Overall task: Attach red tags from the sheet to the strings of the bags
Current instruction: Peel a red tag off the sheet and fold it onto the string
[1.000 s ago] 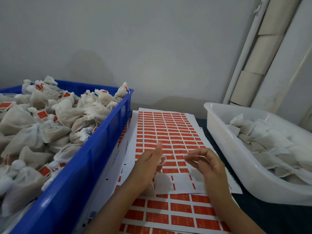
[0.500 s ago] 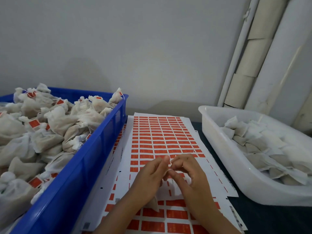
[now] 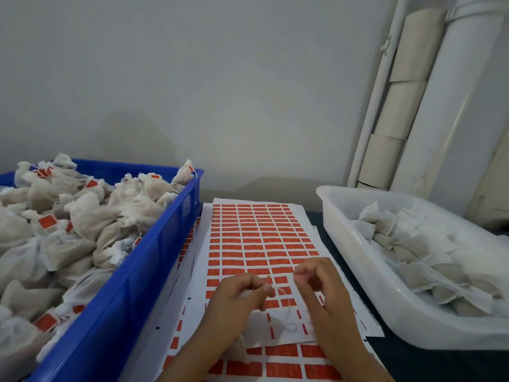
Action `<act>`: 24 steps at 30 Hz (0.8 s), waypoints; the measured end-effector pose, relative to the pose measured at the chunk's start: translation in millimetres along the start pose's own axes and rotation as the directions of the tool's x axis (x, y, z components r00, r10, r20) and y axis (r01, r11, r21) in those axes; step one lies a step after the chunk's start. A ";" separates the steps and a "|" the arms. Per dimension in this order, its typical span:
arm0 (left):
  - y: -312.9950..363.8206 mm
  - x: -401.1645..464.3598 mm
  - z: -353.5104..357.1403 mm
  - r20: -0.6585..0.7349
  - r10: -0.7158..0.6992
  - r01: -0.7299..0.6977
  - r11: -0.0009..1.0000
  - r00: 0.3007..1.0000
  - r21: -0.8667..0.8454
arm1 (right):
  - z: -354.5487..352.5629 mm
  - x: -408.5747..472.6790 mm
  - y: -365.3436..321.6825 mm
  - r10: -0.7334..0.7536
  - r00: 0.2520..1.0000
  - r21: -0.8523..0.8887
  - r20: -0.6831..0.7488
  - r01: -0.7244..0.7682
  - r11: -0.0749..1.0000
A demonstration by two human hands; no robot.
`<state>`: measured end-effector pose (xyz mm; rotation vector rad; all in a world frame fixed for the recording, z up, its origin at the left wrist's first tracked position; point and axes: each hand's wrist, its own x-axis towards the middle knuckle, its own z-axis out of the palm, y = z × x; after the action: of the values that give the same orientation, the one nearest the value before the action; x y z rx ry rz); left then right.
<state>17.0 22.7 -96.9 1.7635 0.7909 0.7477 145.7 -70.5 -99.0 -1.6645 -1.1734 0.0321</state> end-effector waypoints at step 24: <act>12.8 -7.5 3.2 -0.120 -0.163 0.117 0.940 0.979 -0.321 | -8.3 0.0 -17.0 0.078 0.996 0.161 -0.042 -0.071 0.984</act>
<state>17.1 11.6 -86.5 1.3662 0.8358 0.8614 138.8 -77.0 -82.7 -1.5588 -1.0445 0.1286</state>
